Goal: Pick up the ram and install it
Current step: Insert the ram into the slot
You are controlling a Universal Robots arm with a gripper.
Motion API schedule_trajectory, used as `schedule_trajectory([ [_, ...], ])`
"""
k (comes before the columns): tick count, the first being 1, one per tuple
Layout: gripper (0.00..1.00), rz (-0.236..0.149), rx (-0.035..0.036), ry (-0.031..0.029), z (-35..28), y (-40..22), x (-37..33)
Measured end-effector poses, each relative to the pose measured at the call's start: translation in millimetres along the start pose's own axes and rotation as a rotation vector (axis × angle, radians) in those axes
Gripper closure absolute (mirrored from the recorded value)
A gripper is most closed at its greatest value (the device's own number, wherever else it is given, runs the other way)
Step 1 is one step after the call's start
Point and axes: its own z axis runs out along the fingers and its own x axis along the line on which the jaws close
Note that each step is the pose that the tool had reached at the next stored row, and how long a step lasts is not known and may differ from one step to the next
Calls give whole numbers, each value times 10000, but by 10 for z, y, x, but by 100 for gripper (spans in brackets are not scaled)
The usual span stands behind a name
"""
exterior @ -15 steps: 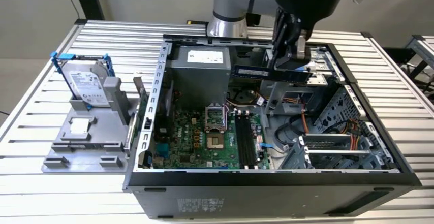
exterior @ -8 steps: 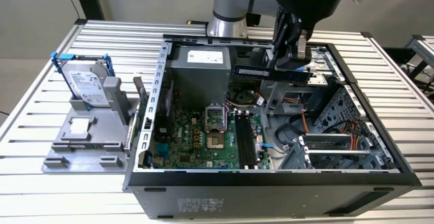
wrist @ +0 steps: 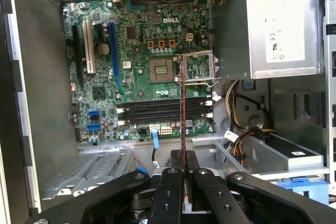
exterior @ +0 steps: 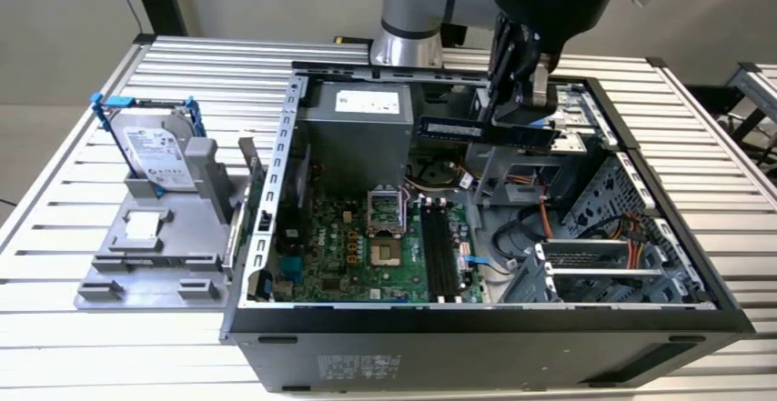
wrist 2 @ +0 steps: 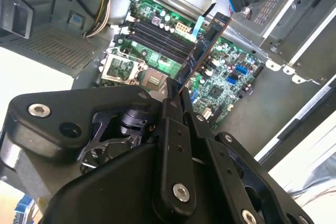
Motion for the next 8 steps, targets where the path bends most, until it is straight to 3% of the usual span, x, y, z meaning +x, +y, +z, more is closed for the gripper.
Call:
schedule_trajectory([
  [8, 100, 828, 25, -22, 0, -1, 0],
])
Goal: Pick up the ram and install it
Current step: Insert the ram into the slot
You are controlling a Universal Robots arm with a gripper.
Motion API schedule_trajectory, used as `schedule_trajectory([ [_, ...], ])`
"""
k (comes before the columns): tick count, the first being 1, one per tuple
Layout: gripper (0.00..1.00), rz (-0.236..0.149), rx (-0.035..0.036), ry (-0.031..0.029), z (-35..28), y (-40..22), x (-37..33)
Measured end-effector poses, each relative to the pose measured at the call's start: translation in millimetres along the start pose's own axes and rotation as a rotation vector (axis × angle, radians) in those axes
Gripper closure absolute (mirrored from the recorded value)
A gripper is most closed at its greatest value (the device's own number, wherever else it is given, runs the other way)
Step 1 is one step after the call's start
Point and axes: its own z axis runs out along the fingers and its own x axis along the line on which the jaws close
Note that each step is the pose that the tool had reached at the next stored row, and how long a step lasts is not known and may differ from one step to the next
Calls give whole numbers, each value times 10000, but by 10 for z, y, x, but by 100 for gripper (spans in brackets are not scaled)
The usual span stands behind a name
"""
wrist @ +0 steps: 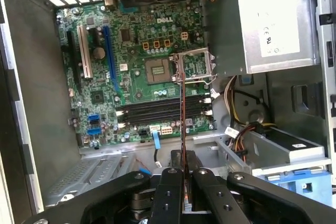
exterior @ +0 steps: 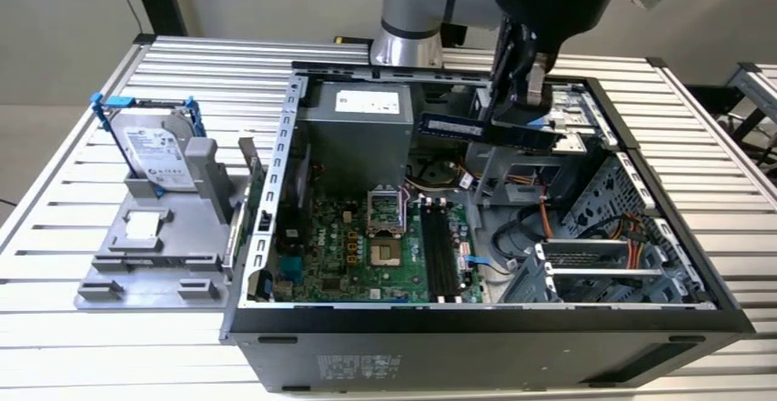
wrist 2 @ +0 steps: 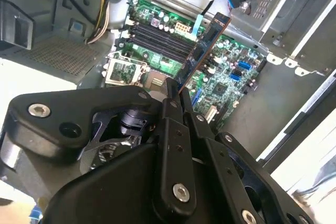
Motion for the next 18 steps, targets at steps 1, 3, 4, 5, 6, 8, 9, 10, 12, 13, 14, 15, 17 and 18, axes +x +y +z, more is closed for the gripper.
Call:
schedule_trajectory([
  [1, 100, 148, 5, -4, 0, 0, 0],
  [3, 100, 454, 15, -12, 0, 0, 0],
  [4, 100, 592, 20, -15, 0, 0, 0],
  [5, 100, 712, 24, -19, 0, 0, 0],
  [6, 100, 814, 27, -22, 0, 0, 0],
  [8, 100, 1048, 35, -28, 0, 0, 0],
  [9, 100, 1142, 38, -30, 0, 0, 0],
  [10, 100, 1246, 42, -34, 0, 0, 1],
  [12, 100, 1433, 48, -40, 0, 0, 1],
  [13, 100, 1534, 52, -42, 0, 0, 1],
  [14, 100, 1638, 55, -45, 0, 0, 1],
  [15, 100, 1743, 59, -48, 0, 0, 1],
  [17, 100, 1969, 66, -54, 0, 0, 1],
  [18, 100, 2086, 70, -57, 0, 0, 1],
])
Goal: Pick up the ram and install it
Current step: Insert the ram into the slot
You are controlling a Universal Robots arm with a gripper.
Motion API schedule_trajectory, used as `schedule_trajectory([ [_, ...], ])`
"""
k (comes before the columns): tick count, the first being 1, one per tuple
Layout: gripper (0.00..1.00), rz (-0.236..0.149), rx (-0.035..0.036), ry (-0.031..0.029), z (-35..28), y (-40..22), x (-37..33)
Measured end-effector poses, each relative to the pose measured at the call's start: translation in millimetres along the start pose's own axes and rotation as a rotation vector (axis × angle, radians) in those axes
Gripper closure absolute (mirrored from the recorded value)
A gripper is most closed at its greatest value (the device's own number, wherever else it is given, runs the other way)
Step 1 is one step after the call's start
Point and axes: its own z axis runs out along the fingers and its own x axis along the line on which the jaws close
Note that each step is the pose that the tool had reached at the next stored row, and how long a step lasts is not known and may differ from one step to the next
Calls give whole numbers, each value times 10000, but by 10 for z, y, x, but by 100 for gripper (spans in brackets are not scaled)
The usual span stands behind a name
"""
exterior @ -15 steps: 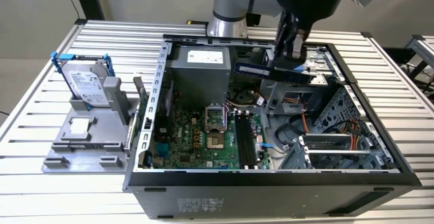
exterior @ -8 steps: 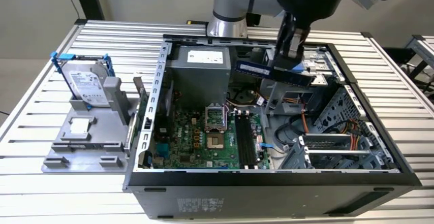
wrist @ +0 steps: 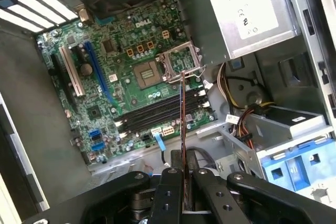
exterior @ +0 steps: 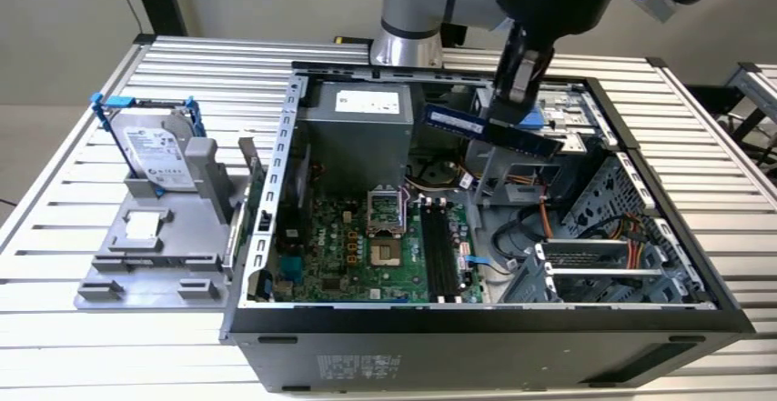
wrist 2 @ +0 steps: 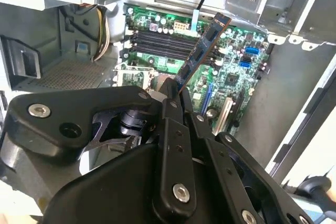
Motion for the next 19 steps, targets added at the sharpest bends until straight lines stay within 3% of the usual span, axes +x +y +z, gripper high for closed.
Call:
schedule_trajectory([
  [19, 100, 2630, 89, -71, 0, 0, 0],
])
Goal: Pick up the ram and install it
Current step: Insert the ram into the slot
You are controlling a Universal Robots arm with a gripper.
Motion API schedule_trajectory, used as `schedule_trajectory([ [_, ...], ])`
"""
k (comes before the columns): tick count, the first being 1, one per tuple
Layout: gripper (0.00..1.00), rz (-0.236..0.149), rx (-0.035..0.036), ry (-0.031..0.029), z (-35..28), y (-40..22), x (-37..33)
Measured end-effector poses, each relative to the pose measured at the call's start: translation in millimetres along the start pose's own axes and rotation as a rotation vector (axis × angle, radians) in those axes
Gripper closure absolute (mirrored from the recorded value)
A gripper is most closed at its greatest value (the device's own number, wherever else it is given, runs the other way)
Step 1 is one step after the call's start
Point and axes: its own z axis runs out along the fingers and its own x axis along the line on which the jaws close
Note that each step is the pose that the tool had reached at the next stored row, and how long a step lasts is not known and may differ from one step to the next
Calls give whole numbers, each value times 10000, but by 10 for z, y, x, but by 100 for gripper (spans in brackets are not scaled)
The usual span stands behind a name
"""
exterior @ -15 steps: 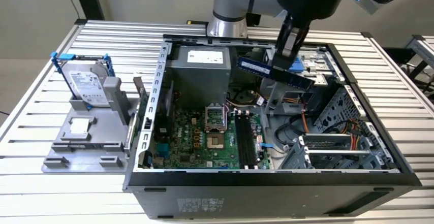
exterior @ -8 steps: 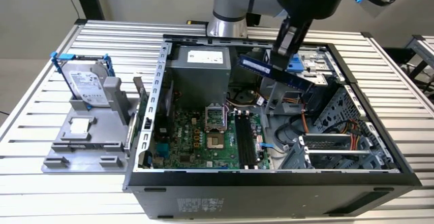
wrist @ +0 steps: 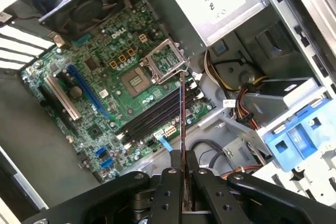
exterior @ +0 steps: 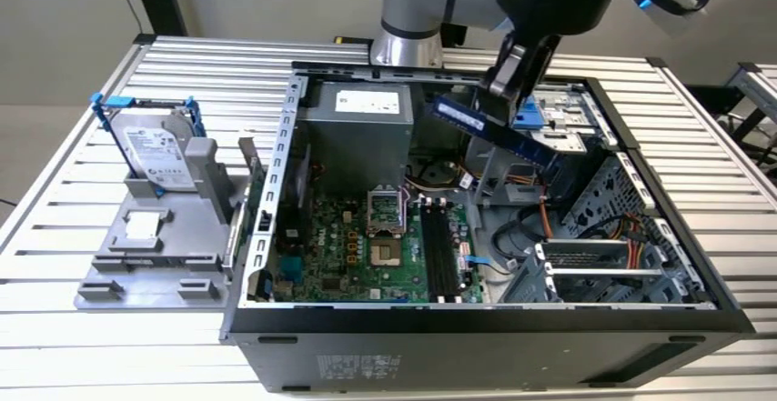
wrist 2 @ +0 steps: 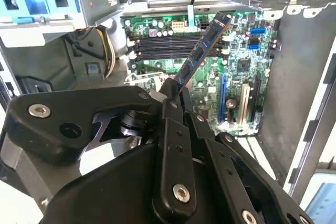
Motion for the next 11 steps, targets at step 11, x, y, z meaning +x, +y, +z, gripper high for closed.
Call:
schedule_trajectory([
  [11, 100, 1560, 53, -41, 0, 0, 0],
])
